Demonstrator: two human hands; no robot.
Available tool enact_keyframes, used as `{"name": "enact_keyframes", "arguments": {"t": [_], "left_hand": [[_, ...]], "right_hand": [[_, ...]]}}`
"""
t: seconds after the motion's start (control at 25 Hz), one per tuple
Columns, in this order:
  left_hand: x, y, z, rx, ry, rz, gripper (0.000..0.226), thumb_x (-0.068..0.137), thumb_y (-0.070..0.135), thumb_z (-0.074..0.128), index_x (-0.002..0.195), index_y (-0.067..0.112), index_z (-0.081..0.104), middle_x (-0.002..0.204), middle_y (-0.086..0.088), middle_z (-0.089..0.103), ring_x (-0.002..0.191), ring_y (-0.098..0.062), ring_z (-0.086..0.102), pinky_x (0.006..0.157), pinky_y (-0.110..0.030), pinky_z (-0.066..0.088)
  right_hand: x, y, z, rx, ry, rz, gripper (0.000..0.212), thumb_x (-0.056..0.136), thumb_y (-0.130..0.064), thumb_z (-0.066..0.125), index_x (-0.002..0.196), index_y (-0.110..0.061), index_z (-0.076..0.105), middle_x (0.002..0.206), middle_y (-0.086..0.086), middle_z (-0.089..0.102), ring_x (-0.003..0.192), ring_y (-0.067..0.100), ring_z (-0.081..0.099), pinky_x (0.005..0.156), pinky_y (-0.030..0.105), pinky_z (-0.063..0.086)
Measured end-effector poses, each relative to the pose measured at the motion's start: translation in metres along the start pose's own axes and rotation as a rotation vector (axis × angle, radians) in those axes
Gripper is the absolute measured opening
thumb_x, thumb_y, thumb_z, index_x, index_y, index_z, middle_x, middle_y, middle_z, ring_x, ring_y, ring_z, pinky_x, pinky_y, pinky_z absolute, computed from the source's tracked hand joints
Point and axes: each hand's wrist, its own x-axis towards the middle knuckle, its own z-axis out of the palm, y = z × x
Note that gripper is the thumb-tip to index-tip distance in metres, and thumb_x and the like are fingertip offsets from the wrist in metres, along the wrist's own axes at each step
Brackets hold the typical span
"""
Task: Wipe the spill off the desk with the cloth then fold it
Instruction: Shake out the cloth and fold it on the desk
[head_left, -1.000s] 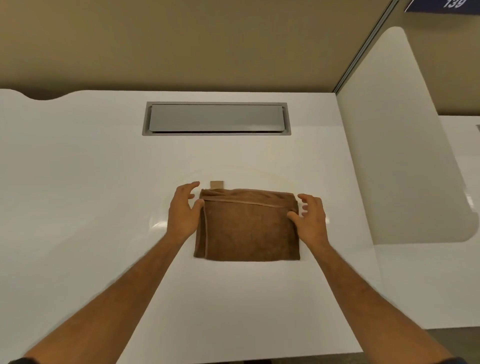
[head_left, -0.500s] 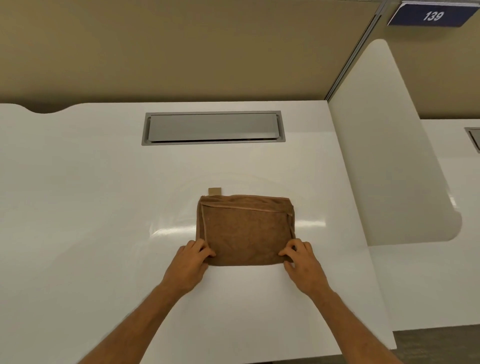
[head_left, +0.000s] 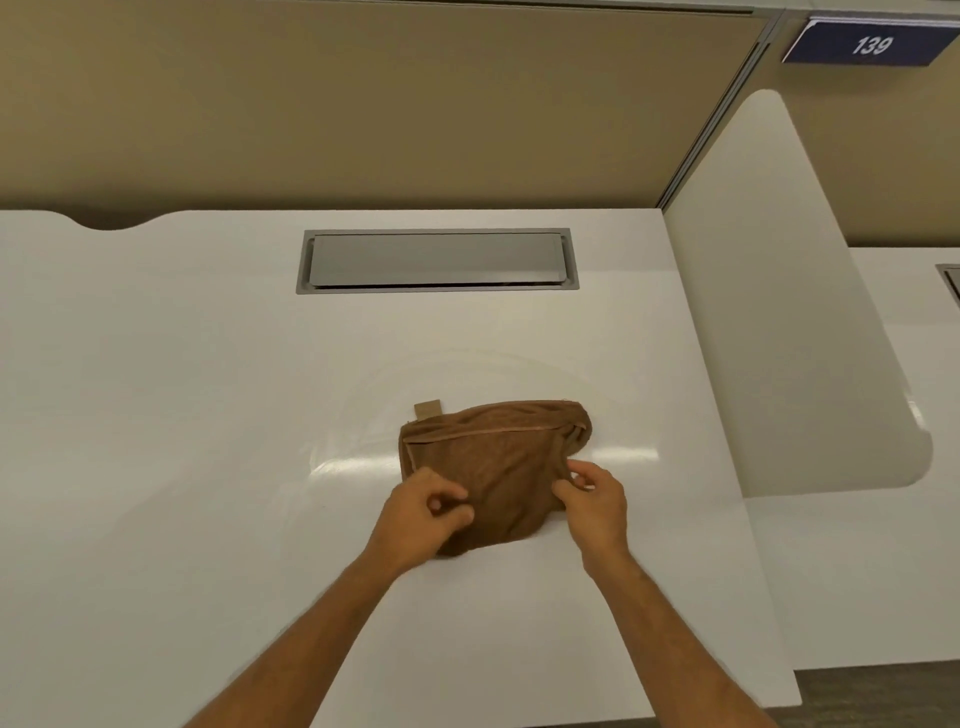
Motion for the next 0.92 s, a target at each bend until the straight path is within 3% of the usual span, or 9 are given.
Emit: {"name": "enact_keyframes", "arguments": {"t": [0.08, 0.16, 0.28, 0.4, 0.52, 0.68, 0.8, 0.88, 0.92], "left_hand": [[0.023, 0.031, -0.001, -0.366, 0.019, -0.150, 0.011, 0.093, 0.042, 0.073, 0.099, 0.034, 0.077, 0.094, 0.016, 0.076, 0.094, -0.009, 0.071, 0.077, -0.016, 0.051], [0.046, 0.057, -0.001, -0.519, -0.095, -0.180, 0.018, 0.096, 0.048, 0.068, 0.103, 0.034, 0.076, 0.094, 0.015, 0.079, 0.094, -0.011, 0.075, 0.078, -0.021, 0.055], [0.066, 0.075, 0.000, -0.433, -0.131, -0.143, 0.036, 0.092, 0.031, 0.077, 0.124, 0.019, 0.066, 0.095, 0.001, 0.080, 0.092, -0.015, 0.075, 0.078, -0.018, 0.055], [0.071, 0.057, -0.011, -0.299, 0.088, -0.124, 0.063, 0.088, 0.008, 0.073, 0.143, 0.025, 0.047, 0.083, -0.001, 0.072, 0.079, -0.009, 0.067, 0.061, -0.007, 0.047], [0.060, 0.020, -0.020, -0.322, 0.261, -0.139, 0.059, 0.090, 0.005, 0.066, 0.141, 0.028, 0.049, 0.083, 0.004, 0.071, 0.075, -0.004, 0.069, 0.057, -0.009, 0.050], [0.047, -0.024, -0.024, -0.220, 0.324, -0.270, 0.043, 0.103, 0.010, 0.056, 0.145, 0.019, 0.047, 0.120, -0.011, 0.069, 0.108, -0.028, 0.067, 0.090, -0.034, 0.058], [0.040, -0.025, -0.026, -0.095, 0.332, -0.194, 0.042, 0.103, 0.013, 0.059, 0.144, 0.017, 0.050, 0.135, -0.008, 0.063, 0.114, -0.027, 0.065, 0.099, -0.040, 0.055], [0.020, -0.026, -0.024, 0.006, 0.372, -0.022, 0.040, 0.099, 0.013, 0.063, 0.138, 0.019, 0.054, 0.136, -0.002, 0.058, 0.116, -0.020, 0.061, 0.100, -0.036, 0.054], [0.007, -0.031, -0.019, 0.087, 0.316, 0.099, 0.039, 0.098, 0.015, 0.065, 0.135, 0.020, 0.057, 0.135, -0.001, 0.058, 0.117, -0.018, 0.059, 0.102, -0.035, 0.053]], "right_hand": [[-0.018, -0.010, 0.018, -0.062, -0.059, -0.187, 0.033, 0.088, -0.002, 0.070, 0.117, -0.017, 0.069, 0.110, 0.001, 0.062, 0.097, 0.012, 0.065, 0.086, 0.026, 0.058], [-0.037, -0.011, 0.035, -0.139, -0.177, -0.336, 0.033, 0.092, -0.004, 0.068, 0.121, -0.020, 0.067, 0.113, -0.005, 0.059, 0.099, 0.006, 0.064, 0.085, 0.015, 0.055], [-0.058, -0.008, 0.049, -0.176, -0.323, -0.422, 0.037, 0.096, -0.003, 0.063, 0.129, -0.019, 0.065, 0.118, -0.007, 0.059, 0.104, 0.000, 0.062, 0.089, 0.010, 0.052], [-0.068, -0.004, 0.057, -0.275, -0.351, -0.504, 0.041, 0.097, -0.002, 0.060, 0.136, -0.015, 0.062, 0.119, -0.002, 0.056, 0.105, 0.010, 0.059, 0.095, 0.015, 0.052], [-0.080, 0.003, 0.075, -0.430, -0.404, -0.642, 0.045, 0.098, -0.004, 0.058, 0.141, -0.014, 0.057, 0.119, 0.002, 0.053, 0.107, 0.015, 0.054, 0.097, 0.018, 0.049], [-0.098, 0.019, 0.110, -0.681, -0.577, -0.682, 0.046, 0.102, -0.014, 0.055, 0.148, -0.015, 0.049, 0.134, 0.006, 0.052, 0.117, 0.021, 0.049, 0.106, 0.028, 0.045], [-0.087, 0.024, 0.098, -0.665, -0.378, -0.624, 0.045, 0.098, -0.020, 0.061, 0.142, -0.018, 0.055, 0.134, 0.003, 0.052, 0.119, 0.020, 0.049, 0.102, 0.033, 0.049], [-0.075, 0.030, 0.078, -0.570, -0.152, -0.409, 0.048, 0.093, -0.026, 0.067, 0.139, -0.018, 0.052, 0.131, 0.001, 0.051, 0.117, 0.020, 0.049, 0.097, 0.034, 0.051], [-0.070, 0.033, 0.069, -0.501, -0.124, -0.263, 0.049, 0.092, -0.028, 0.070, 0.136, -0.017, 0.052, 0.126, 0.001, 0.053, 0.113, 0.020, 0.052, 0.094, 0.034, 0.051]]}}
